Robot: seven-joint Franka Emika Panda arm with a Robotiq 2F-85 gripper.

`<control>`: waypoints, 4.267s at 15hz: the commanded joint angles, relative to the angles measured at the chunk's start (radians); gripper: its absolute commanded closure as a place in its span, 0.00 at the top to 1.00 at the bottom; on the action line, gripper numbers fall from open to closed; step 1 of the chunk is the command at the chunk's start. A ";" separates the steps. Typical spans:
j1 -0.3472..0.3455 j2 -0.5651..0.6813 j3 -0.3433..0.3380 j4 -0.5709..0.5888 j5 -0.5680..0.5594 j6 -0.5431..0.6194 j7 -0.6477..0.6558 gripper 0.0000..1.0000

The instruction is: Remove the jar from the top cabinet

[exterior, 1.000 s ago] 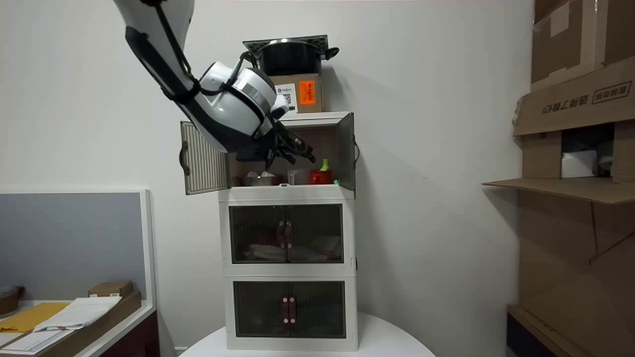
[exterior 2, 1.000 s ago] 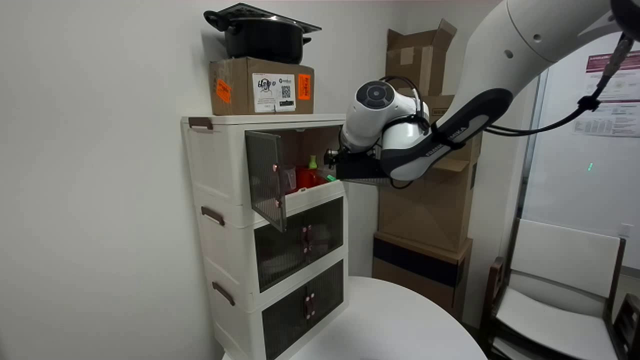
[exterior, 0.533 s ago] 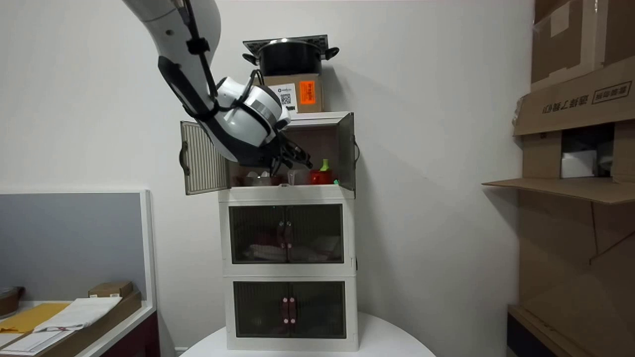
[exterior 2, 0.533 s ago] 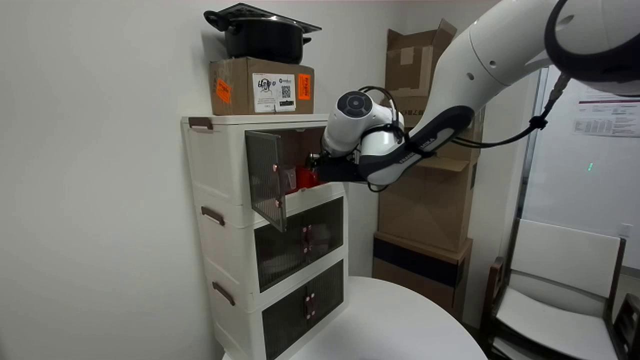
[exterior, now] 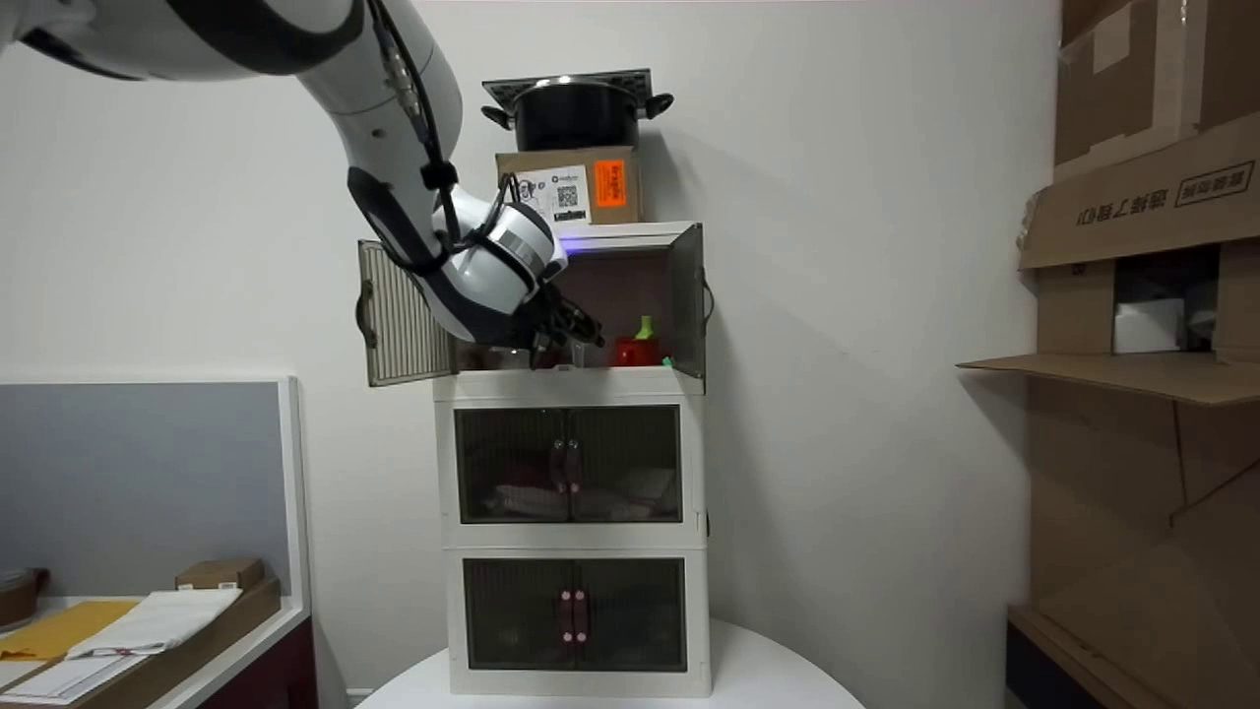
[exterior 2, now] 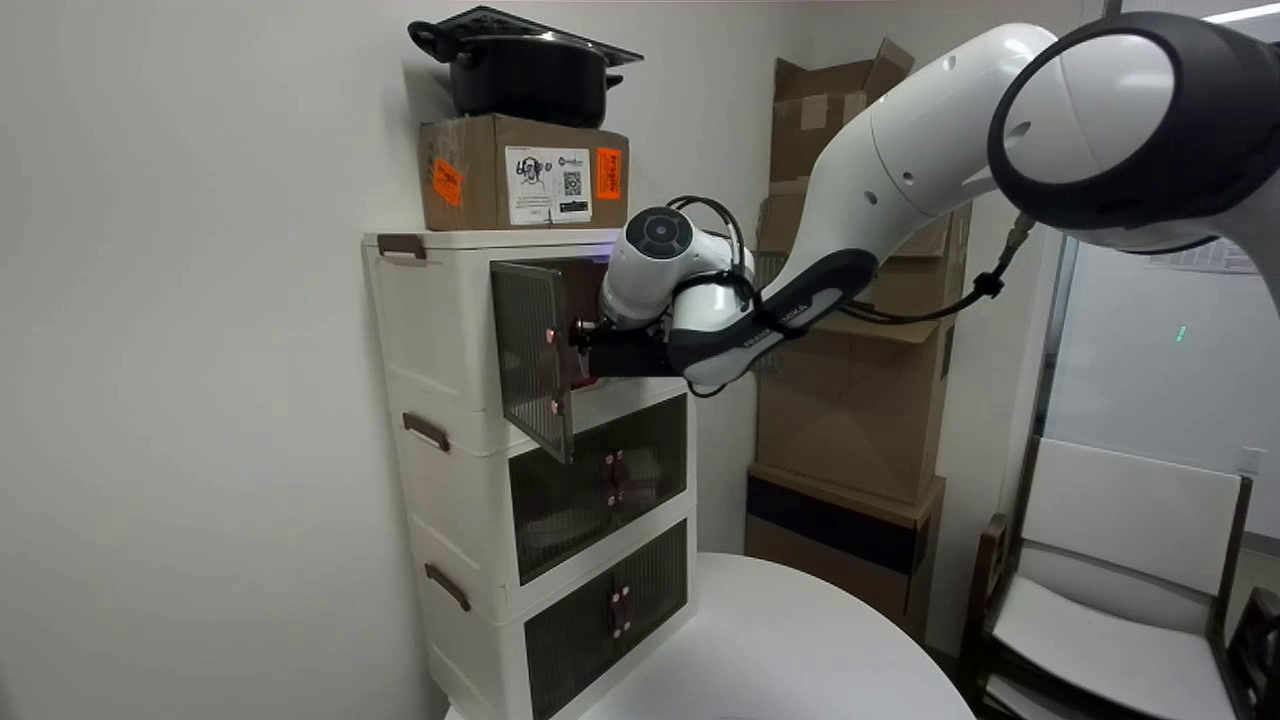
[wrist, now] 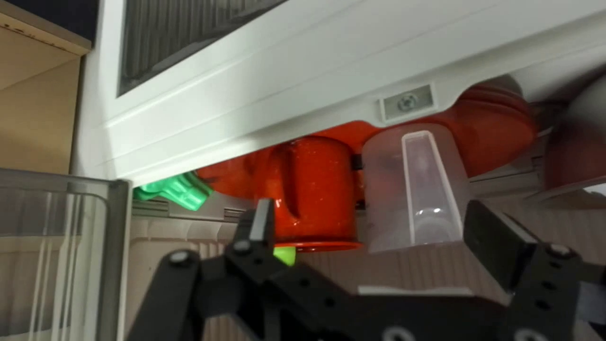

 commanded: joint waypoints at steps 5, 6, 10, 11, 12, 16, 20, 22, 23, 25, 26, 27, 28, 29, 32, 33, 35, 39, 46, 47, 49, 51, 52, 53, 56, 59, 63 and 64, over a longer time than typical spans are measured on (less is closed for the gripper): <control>0.059 0.119 -0.015 0.162 -0.032 -0.035 0.012 1.00; 0.062 0.126 -0.015 0.173 -0.031 -0.036 0.012 1.00; 0.071 0.152 -0.018 0.205 -0.030 -0.034 0.009 1.00; 0.073 0.156 -0.018 0.212 -0.030 -0.034 0.007 1.00; 0.075 0.161 -0.020 0.218 -0.032 -0.032 0.007 1.00; 0.079 0.176 -0.022 0.238 -0.031 -0.028 0.006 0.58; 0.078 0.186 -0.022 0.249 -0.031 -0.027 0.006 0.36; 0.078 0.188 -0.023 0.251 -0.030 -0.027 0.007 0.37; 0.078 0.187 -0.024 0.251 -0.032 -0.025 0.009 0.39; 0.078 0.186 -0.025 0.252 -0.034 -0.024 0.012 0.45; 0.078 0.184 -0.025 0.251 -0.035 -0.023 0.013 0.44; 0.076 0.178 -0.024 0.246 -0.036 -0.019 0.014 0.46; 0.076 0.174 -0.023 0.243 -0.037 -0.017 0.016 0.45; 0.074 0.166 -0.021 0.236 -0.036 -0.015 0.017 0.45; 0.070 0.137 -0.017 0.211 -0.028 -0.020 0.018 0.43; 0.068 0.126 -0.016 0.200 -0.027 -0.019 0.020 0.42; 0.064 0.105 -0.013 0.179 -0.022 -0.023 0.020 0.19; 0.058 0.070 -0.012 0.134 -0.018 -0.028 0.015 0.12; 0.039 -0.008 -0.007 0.027 -0.013 -0.004 0.015 0.12; 0.035 -0.027 -0.010 0.006 -0.022 0.013 0.029 0.12; 0.035 -0.062 -0.028 -0.020 -0.055 0.041 0.076 0.12; 0.032 -0.101 -0.039 -0.046 -0.076 0.053 0.112 0.12; 0.029 -0.121 -0.042 -0.063 -0.082 0.054 0.126 0.12; 0.026 -0.139 -0.043 -0.078 -0.084 0.053 0.132 0.12; 0.014 -0.195 -0.038 -0.146 -0.060 0.029 0.100 0.12; -0.002 -0.250 -0.040 -0.218 -0.050 0.019 0.089 0.12; -0.009 -0.334 -0.040 -0.293 -0.053 -0.040 0.120 0.12; -0.003 -0.351 -0.042 -0.300 -0.069 -0.072 0.147 0.12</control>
